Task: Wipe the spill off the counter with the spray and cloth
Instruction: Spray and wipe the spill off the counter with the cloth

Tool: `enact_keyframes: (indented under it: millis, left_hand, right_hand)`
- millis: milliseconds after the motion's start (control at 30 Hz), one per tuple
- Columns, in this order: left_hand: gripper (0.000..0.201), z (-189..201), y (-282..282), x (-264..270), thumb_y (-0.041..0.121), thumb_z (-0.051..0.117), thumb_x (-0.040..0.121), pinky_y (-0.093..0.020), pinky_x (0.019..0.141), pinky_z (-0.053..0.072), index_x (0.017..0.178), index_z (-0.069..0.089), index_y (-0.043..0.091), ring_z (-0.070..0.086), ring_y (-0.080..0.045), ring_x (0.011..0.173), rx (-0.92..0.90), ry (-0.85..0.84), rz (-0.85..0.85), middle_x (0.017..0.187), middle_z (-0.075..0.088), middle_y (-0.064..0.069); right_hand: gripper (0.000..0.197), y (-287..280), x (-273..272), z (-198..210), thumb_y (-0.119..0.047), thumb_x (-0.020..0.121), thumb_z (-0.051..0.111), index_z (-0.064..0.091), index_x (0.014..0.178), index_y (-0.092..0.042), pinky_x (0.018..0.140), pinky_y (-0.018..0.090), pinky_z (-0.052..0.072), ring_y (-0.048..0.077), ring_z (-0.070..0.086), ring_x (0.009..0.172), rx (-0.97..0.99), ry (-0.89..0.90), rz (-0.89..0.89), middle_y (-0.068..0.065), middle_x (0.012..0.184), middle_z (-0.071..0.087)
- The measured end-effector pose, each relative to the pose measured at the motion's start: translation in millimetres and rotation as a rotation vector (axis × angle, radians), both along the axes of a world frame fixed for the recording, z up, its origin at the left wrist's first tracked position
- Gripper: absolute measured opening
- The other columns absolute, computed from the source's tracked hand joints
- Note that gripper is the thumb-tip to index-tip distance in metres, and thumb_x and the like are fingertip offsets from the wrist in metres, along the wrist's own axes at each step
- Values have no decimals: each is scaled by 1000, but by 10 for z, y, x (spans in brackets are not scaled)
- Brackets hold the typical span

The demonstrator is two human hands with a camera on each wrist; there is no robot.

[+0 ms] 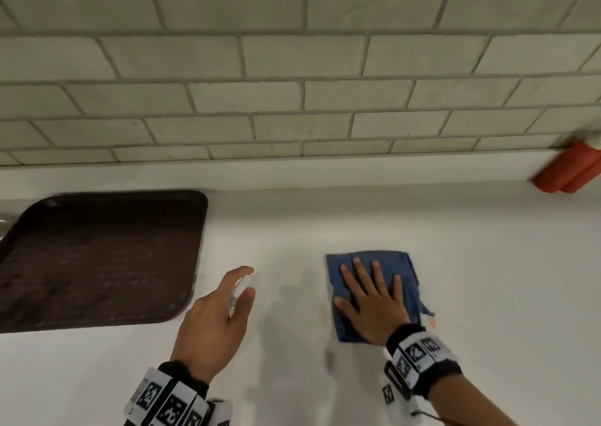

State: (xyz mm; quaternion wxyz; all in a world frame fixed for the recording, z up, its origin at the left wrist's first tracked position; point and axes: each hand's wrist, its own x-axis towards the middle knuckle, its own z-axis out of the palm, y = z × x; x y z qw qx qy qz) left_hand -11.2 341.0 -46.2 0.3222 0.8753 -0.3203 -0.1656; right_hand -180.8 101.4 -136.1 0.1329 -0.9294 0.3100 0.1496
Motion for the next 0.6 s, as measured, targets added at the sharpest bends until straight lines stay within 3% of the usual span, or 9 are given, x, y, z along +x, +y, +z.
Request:
enact_keyframes:
  millis: [67,200,267,367,433,500,600]
  left_hand:
    - [38,-34,65,27,58,39,94,-42,85,56,132,39,52,69,-9,90,-9,14,7,87,72,9]
    - [44,-37,148,63,54,41,94,-35,75,53,138,42,45,68,-20,84,-16,15,36,76,63,7]
    - [44,-36,195,116,43,48,97,-32,76,49,141,42,40,67,-21,92,-16,-1,65,96,70,2]
    - [47,-17,227,229,37,50,98,-36,85,50,143,39,40,65,-26,107,-7,-23,89,125,66,-1]
    - [47,6,167,320,34,50,100,-38,89,47,145,37,39,63,-30,113,3,-26,88,132,62,-4]
    - [47,32,57,411,32,49,100,-40,89,47,145,36,38,62,-33,113,14,-38,79,131,62,-8]
    - [43,58,-141,527,31,50,100,-40,87,49,142,41,38,63,-36,104,18,-58,82,114,66,-12]
  right_hand:
    - [71,-259,410,17,-69,94,13,-12,153,-38,113,66,-8,32,-19,147,50,49,-115,-6,160,-23]
    - [75,-137,1246,59,-69,94,16,-13,153,-34,110,70,-9,39,-22,145,55,84,-84,-1,161,-22]
    - [75,220,1384,80,-67,94,17,-11,154,-32,109,70,-11,39,-22,145,53,73,28,0,161,-22]
    - [76,831,1165,24,-68,91,10,-3,155,-30,108,70,-14,39,-15,147,41,24,203,0,161,-18]
    - [74,1121,827,-34,-69,93,11,22,154,-28,108,71,1,42,13,147,-6,-22,261,3,162,9]
    - [69,1274,475,-122,-70,94,20,40,147,-29,104,65,15,38,32,142,-44,-77,260,2,156,34]
    - [69,1284,27,-164,-73,91,27,38,147,-36,103,60,18,29,26,143,-62,-82,231,-5,157,34]
